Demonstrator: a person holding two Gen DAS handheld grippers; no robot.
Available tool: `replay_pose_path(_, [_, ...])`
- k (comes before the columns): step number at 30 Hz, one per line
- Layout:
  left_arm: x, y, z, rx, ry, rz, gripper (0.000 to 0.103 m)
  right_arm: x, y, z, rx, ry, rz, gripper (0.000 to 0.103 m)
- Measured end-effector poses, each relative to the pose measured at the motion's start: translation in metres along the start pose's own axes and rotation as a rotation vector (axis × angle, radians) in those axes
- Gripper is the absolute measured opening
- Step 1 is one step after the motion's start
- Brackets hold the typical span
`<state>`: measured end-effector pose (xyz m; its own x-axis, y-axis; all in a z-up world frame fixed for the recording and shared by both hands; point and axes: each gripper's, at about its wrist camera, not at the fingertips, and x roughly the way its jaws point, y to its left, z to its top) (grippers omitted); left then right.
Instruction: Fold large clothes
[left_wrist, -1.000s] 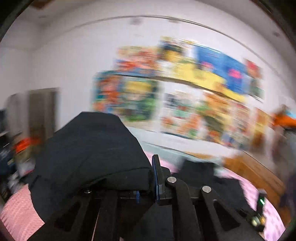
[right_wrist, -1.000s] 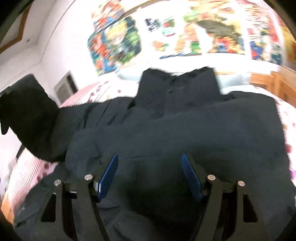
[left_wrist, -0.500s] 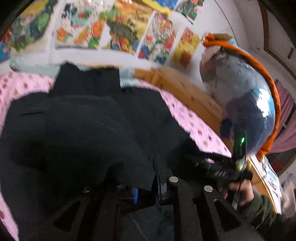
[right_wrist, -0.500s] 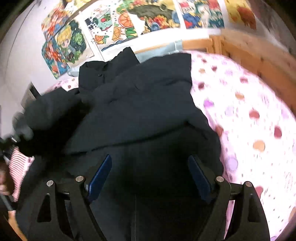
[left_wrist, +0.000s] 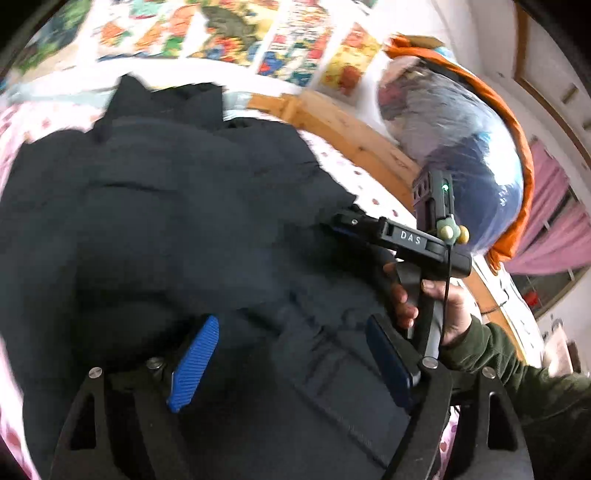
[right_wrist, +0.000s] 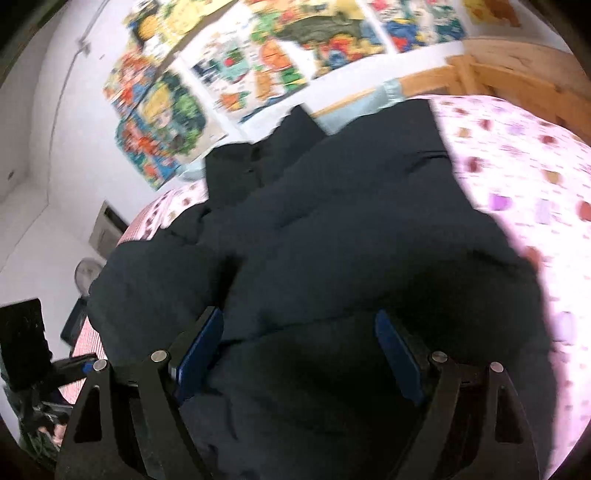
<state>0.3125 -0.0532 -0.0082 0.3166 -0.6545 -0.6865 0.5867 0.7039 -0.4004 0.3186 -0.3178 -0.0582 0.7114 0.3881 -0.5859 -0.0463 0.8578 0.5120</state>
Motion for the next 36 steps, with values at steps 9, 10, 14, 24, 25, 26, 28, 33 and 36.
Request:
replay_pose_path(9, [-0.093,0.074,-0.019,-0.254,-0.337,0.23,0.093,-0.013,0.105,-0.042,-0.523,-0.071,0.093,0.08])
replay_pose_path(10, [-0.096,0.088,-0.019,-0.311,-0.354,0.314,0.093,-0.012,0.123,-0.051,-0.617,-0.074,0.089,0.08])
replay_pose_path(14, [-0.09,0.139,-0.017,-0.494,-0.35,0.439,0.093,0.004,0.162,-0.068,-0.798,-0.045,-0.013,0.08])
replay_pose_path(24, [-0.066,0.169,-0.029,-0.713,-0.331,0.466,0.093,-0.007,0.143,-0.032,-0.608,-0.034,-0.035,0.016])
replay_pose_path(25, [-0.064,0.167,-0.026,-0.705,-0.331,0.467,0.093,-0.019,0.137,-0.025,-0.586,-0.073,-0.043,0.014])
replay_pose_path(26, [-0.061,0.164,-0.024,-0.697,-0.327,0.466,0.093,-0.024,0.134,-0.021,-0.578,-0.098,-0.055,0.013])
replay_pose_path(28, [-0.055,0.159,-0.02,-0.683,-0.304,0.457,0.093,-0.044,0.122,-0.009,-0.549,-0.163,-0.104,0.012])
replay_pose_path(33, [-0.046,0.163,-0.02,-0.694,-0.262,0.45,0.093,-0.04,0.067,0.018,-0.377,-0.104,-0.178,0.013])
replay_pose_path(36, [-0.045,0.166,-0.024,-0.715,-0.276,0.438,0.093,-0.029,0.027,0.014,-0.282,0.0,-0.214,0.042])
